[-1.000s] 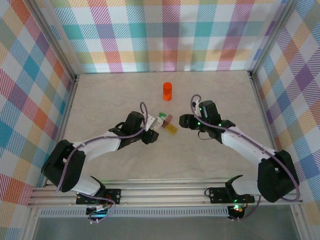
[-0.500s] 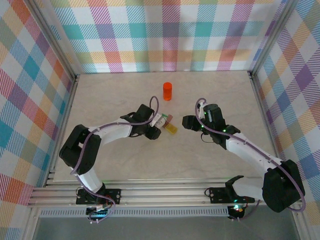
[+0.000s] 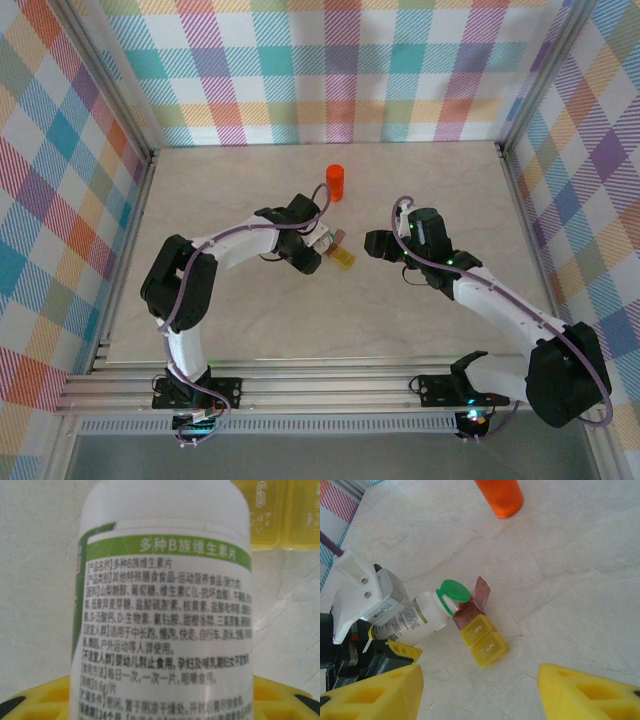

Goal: Sort the pills into containers

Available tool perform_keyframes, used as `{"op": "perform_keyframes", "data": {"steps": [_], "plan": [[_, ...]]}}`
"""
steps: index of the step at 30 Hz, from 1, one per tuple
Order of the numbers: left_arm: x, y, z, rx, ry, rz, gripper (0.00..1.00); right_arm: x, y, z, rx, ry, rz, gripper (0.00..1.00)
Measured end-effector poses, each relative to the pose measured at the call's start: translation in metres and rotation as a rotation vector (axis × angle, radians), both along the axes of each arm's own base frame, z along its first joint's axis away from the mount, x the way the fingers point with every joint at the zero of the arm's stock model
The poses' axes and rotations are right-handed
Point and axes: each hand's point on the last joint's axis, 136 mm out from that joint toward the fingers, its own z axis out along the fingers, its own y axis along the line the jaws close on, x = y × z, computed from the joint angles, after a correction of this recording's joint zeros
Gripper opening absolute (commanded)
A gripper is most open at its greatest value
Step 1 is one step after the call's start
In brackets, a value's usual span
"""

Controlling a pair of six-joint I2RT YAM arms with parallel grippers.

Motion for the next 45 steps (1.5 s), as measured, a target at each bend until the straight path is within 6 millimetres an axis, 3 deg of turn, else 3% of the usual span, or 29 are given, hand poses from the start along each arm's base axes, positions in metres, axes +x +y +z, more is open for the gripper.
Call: {"op": "perform_keyframes", "data": {"steps": [21,29,45], "plan": [[0.001,-0.010,0.011,0.221,0.122,-0.111,0.00,-0.001,0.000,0.000,0.002,-0.001,0.003,0.65],[0.001,-0.002,0.018,0.314,0.140,-0.131,0.00,-0.002,0.001,0.001,0.007,0.001,0.009,0.66],[0.008,-0.001,0.045,0.404,0.115,-0.177,0.00,-0.004,0.004,0.001,0.016,0.007,0.024,0.67]]}}
